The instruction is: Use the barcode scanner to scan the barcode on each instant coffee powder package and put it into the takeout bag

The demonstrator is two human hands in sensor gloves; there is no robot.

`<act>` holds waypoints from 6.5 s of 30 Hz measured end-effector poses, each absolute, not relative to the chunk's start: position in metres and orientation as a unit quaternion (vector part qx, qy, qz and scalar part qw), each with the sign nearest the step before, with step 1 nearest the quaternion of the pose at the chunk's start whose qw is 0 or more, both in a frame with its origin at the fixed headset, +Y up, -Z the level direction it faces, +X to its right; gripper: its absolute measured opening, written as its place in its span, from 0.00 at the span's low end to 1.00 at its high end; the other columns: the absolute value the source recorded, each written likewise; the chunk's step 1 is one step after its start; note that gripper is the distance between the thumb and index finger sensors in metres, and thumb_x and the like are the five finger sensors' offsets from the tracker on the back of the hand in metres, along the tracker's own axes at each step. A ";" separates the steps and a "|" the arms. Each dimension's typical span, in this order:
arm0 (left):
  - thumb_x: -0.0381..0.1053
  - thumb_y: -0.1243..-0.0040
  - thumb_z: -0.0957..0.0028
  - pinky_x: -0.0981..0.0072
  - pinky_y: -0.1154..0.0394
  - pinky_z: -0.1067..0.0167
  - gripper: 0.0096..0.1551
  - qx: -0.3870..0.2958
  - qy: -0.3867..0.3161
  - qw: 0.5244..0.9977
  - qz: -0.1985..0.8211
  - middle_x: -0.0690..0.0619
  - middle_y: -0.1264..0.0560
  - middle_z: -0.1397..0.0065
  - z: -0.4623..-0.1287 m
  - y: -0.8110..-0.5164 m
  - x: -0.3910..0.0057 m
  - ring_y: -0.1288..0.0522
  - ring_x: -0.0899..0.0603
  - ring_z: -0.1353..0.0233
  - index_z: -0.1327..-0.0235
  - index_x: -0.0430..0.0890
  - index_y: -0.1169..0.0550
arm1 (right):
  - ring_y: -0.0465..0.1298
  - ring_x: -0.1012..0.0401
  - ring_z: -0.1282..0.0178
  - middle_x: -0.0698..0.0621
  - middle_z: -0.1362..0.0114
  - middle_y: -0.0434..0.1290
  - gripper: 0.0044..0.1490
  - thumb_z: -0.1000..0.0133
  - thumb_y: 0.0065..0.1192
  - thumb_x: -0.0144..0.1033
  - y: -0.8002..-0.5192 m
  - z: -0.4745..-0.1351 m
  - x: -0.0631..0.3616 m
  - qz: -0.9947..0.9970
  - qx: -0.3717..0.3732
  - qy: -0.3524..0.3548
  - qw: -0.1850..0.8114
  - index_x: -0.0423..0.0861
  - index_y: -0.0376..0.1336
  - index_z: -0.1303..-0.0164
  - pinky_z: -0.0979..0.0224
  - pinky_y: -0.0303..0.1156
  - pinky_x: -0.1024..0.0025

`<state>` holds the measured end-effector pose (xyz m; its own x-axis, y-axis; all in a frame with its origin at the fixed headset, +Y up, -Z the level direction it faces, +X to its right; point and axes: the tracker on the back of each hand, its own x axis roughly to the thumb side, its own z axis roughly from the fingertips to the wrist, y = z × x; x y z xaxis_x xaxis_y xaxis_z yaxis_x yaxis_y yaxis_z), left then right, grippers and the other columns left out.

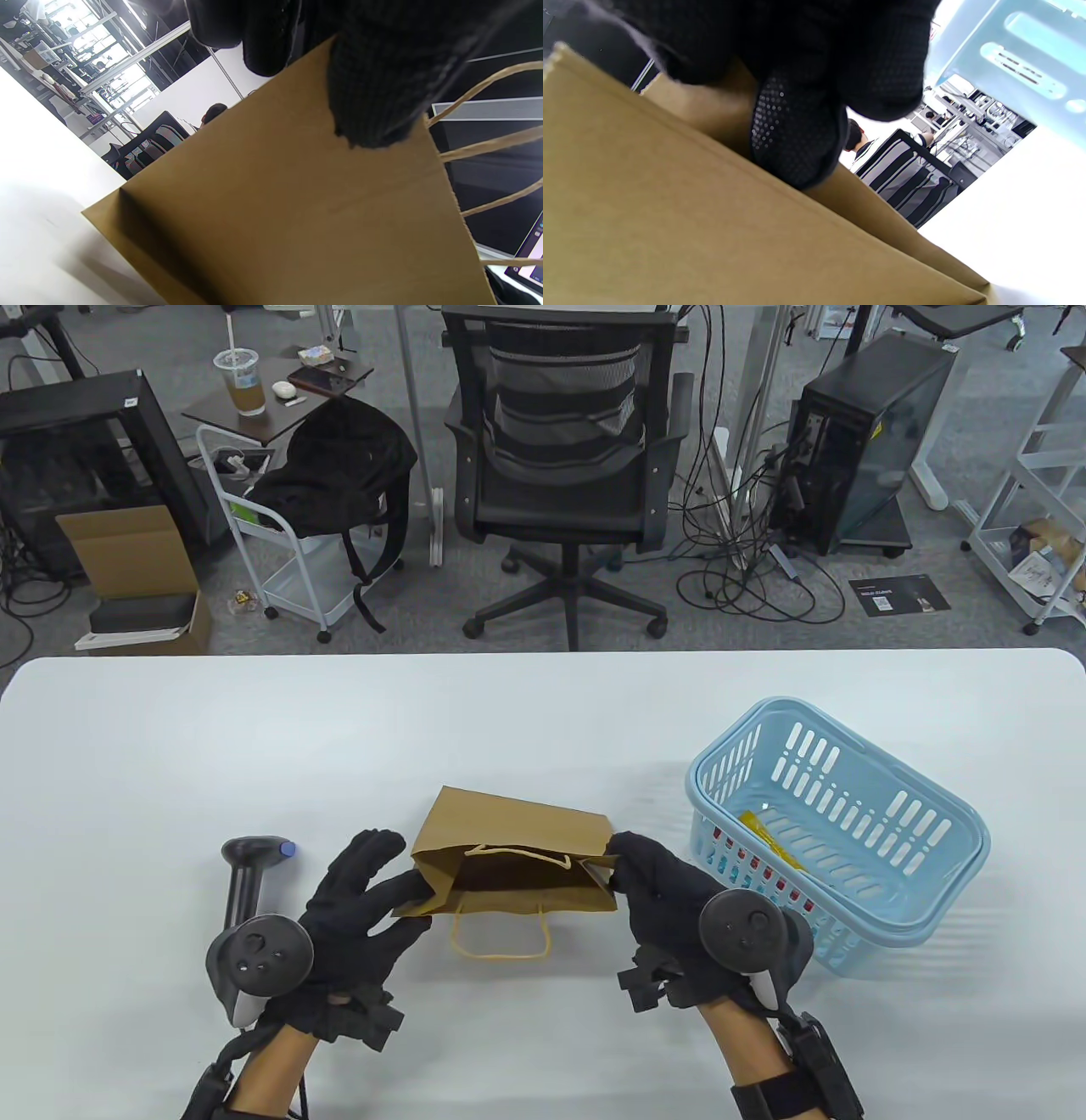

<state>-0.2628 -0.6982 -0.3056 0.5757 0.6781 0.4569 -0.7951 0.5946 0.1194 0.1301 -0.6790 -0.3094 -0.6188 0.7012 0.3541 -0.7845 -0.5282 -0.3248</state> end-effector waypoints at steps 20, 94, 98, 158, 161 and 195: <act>0.60 0.28 0.57 0.41 0.51 0.19 0.28 0.132 -0.152 0.878 0.434 0.56 0.43 0.15 -0.312 -0.702 -0.272 0.49 0.40 0.12 0.41 0.60 0.20 | 0.91 0.65 0.57 0.52 0.46 0.87 0.24 0.51 0.64 0.45 -0.667 -0.305 0.132 0.823 0.135 -0.221 0.505 0.59 0.73 0.44 0.44 0.85 0.67; 0.54 0.35 0.55 0.40 0.46 0.21 0.20 0.181 -0.082 0.715 0.670 0.57 0.29 0.28 -0.313 -0.691 -0.319 0.37 0.41 0.19 0.52 0.49 0.19 | 0.83 0.61 0.48 0.45 0.26 0.67 0.54 0.51 0.62 0.72 -0.654 -0.279 0.107 0.855 0.065 -0.218 0.466 0.53 0.50 0.21 0.42 0.80 0.65; 0.54 0.36 0.55 0.41 0.46 0.21 0.20 0.182 -0.085 0.717 0.668 0.57 0.29 0.28 -0.312 -0.692 -0.313 0.36 0.41 0.19 0.52 0.50 0.19 | 0.86 0.61 0.54 0.47 0.36 0.79 0.43 0.52 0.69 0.65 -0.672 -0.284 0.090 0.872 0.075 -0.126 0.468 0.52 0.65 0.30 0.47 0.82 0.64; 0.61 0.41 0.50 0.39 0.42 0.24 0.48 -0.102 -0.019 0.849 0.518 0.51 0.38 0.17 -0.348 -0.767 -0.258 0.39 0.34 0.18 0.19 0.52 0.46 | 0.77 0.49 0.25 0.44 0.18 0.67 0.46 0.46 0.60 0.57 -0.736 -0.340 0.116 0.933 0.040 -0.057 0.353 0.57 0.52 0.17 0.27 0.75 0.51; 0.62 0.38 0.51 0.38 0.44 0.23 0.47 -0.045 -0.032 0.879 0.474 0.51 0.38 0.17 -0.343 -0.754 -0.259 0.40 0.34 0.17 0.19 0.53 0.43 | 0.70 0.46 0.19 0.43 0.14 0.60 0.51 0.47 0.60 0.62 -0.729 -0.336 0.114 0.958 0.043 -0.066 0.276 0.55 0.48 0.15 0.23 0.71 0.50; 0.75 0.19 0.69 0.33 0.58 0.15 0.81 0.029 0.242 0.954 0.175 0.61 0.57 0.09 -0.341 -0.712 -0.368 0.62 0.38 0.07 0.19 0.60 0.61 | 0.43 0.36 0.11 0.39 0.10 0.30 0.64 0.48 0.55 0.74 -0.736 -0.332 0.101 0.991 0.003 0.080 0.110 0.58 0.29 0.15 0.14 0.54 0.41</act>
<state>-0.3683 -0.7118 -0.3411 0.8221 0.3471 -0.4513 -0.3196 0.9373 0.1389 0.1006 -0.7365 -0.3324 -0.9759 0.2180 -0.0114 -0.2170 -0.9630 0.1596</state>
